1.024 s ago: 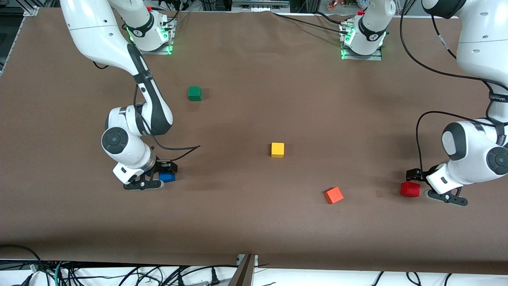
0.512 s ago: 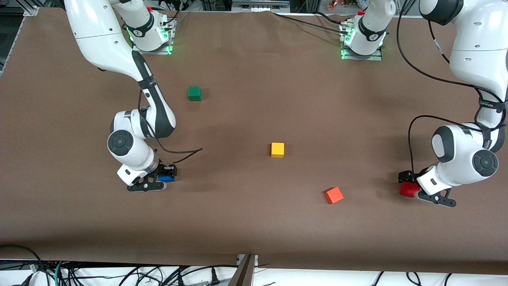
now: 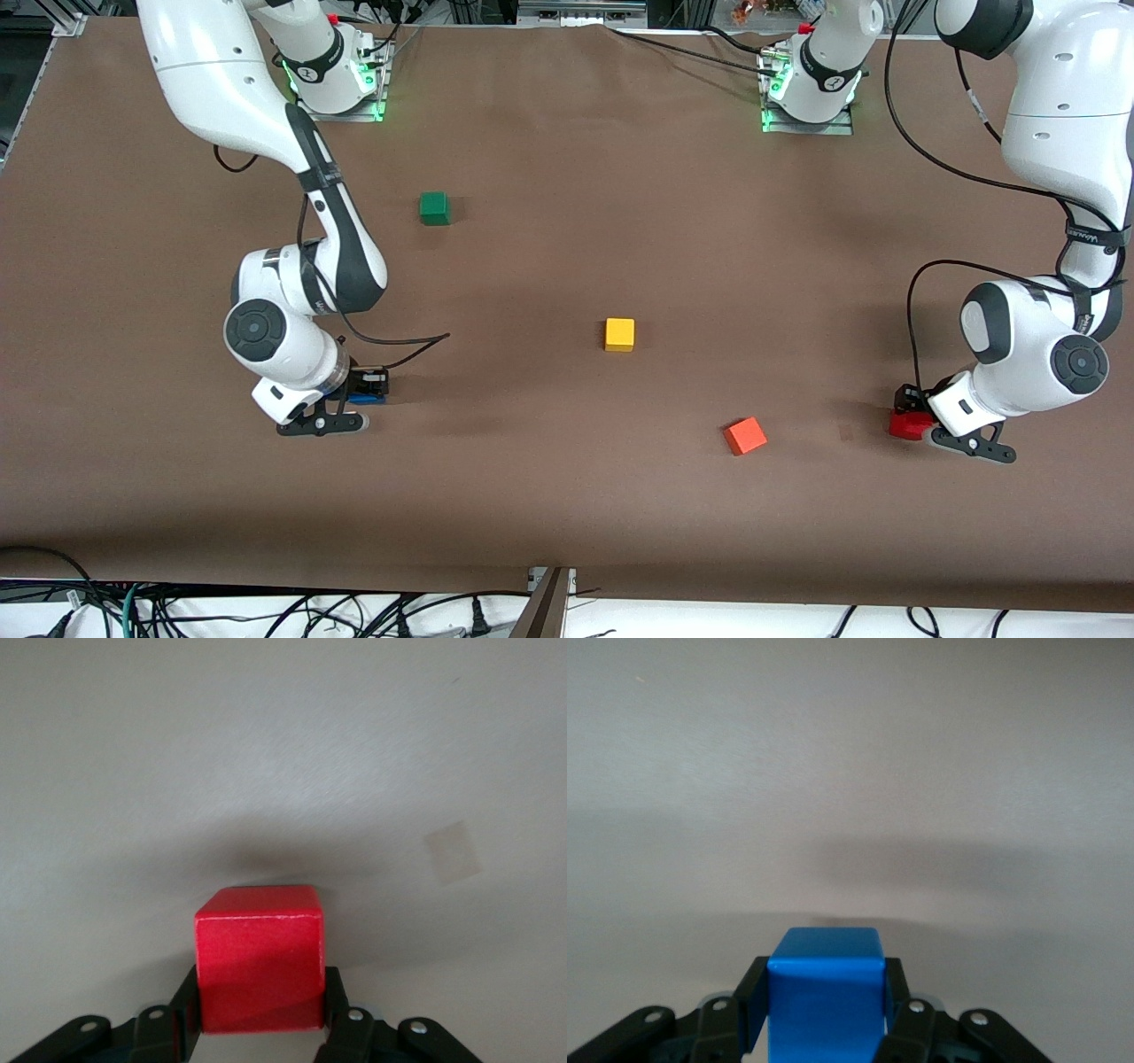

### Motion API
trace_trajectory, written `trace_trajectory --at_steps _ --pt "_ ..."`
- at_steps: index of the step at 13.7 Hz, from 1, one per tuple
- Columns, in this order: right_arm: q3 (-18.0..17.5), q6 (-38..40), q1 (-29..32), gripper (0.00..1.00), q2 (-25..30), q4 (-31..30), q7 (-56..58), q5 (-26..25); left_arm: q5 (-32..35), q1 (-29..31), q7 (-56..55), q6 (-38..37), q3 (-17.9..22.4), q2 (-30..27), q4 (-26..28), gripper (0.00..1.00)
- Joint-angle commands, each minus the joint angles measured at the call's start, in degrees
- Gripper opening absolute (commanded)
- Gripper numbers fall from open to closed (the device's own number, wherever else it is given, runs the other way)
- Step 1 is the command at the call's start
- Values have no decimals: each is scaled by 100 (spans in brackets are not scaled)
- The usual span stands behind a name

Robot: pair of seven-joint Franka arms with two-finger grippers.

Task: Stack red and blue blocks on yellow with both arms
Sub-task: 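Carry the red block over the yellow block with the left gripper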

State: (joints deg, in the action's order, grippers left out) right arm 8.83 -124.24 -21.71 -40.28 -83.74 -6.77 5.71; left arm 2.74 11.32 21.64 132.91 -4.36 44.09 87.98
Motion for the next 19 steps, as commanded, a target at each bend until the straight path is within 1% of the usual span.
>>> trace_trajectory --at_steps 1,3,4,7,9,12,14,16,19 --pt "-13 707 36 39 317 296 88 106 25 -33 -211 -247 -327 -313 -70 0" --pt "-13 1067 36 39 520 392 97 106 42 -138 -518 -467 -635 -524 -79 0" --pt "-13 1391 36 39 547 567 114 97 42 -286 -746 -650 -706 -612 -140 0" --pt "-5 2647 44 39 547 1498 106 79 86 -1067 -1887 -1047 -715 -823 -150 0" --pt "4 3080 62 39 538 1833 132 79 104 -1604 -2530 -1100 -715 -859 -141 0" --pt "-4 3240 71 39 521 2028 141 79 104 -2386 -2760 -1109 -724 -824 -97 0" --pt "-13 3188 71 39 477 2133 97 79 104 -2861 -2971 -1074 -715 -771 -105 0" --pt "-22 3091 53 39 372 2247 44 88 113 -3178 -3042 -1039 -715 -710 -114 0" --pt "-22 2933 27 39 327 2256 -114 97 121 -3539 -3042 -1030 -680 -604 -114 0"
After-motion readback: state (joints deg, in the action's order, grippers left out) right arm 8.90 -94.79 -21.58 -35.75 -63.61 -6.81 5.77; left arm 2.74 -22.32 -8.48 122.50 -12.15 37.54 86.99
